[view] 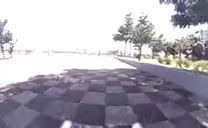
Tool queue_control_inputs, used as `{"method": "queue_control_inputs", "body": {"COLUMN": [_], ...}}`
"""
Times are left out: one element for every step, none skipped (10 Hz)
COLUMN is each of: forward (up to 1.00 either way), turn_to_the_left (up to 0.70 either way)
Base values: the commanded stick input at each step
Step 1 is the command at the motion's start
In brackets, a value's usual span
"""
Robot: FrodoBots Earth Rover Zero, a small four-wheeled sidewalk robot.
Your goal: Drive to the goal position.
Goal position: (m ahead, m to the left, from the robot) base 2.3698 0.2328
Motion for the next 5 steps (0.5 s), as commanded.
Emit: {"method": "queue_control_inputs", "body": {"forward": [0.70,0.70,0.70,0.70,0.70], "turn_to_the_left": [-0.08,-0.16,-0.24,-0.31,-0.31]}}
